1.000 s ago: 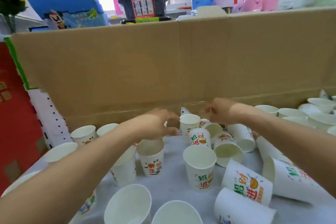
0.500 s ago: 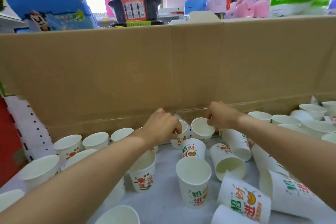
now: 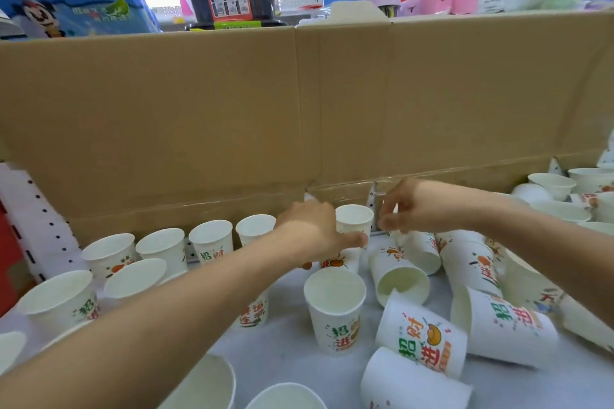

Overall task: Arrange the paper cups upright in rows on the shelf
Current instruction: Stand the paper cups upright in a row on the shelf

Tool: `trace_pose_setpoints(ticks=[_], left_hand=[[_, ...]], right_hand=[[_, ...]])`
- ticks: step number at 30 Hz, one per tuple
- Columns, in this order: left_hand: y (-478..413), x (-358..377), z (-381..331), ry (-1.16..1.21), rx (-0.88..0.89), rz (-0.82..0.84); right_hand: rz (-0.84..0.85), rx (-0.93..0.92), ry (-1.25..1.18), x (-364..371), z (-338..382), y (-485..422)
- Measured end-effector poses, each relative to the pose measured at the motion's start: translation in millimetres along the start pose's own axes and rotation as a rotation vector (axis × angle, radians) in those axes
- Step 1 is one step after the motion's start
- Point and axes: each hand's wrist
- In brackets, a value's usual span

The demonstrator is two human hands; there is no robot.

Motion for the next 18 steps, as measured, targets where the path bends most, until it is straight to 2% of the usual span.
trace_pose_setpoints(ticks=[4,7,11,15,18], left_hand=[[-1.6,6.1,-5.6,0.025,-0.011,0.005],[-1.9,10.7,-7.3,0.065,0.011,0.063],[0.2,14.8,-4.1,0.093,0.039,0.106],[6.9,16.4,3.8,0.138,0.053,0.068],[13.2,12.0,15.2,0.189,0.102,0.011]], right_hand=[[0.196,0.000,0.139,3.5,6.2,29.8],[0.238,-0.037,0.130,12.5,4.7,31.4],[0.118,-0.103,0.155,21.2,1.4,29.8],[-0.105,-0.113,0.206,20.4,-1.0,23.5],[-0.128,-0.080,0.110,17.9,-2.7,14.9]])
Point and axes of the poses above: each hand's wrist, its own y-axis away from the middle knuckle, its own x-axis out of the palm, z = x × y, and after that the axes turned 7 degrees about z, right-handed
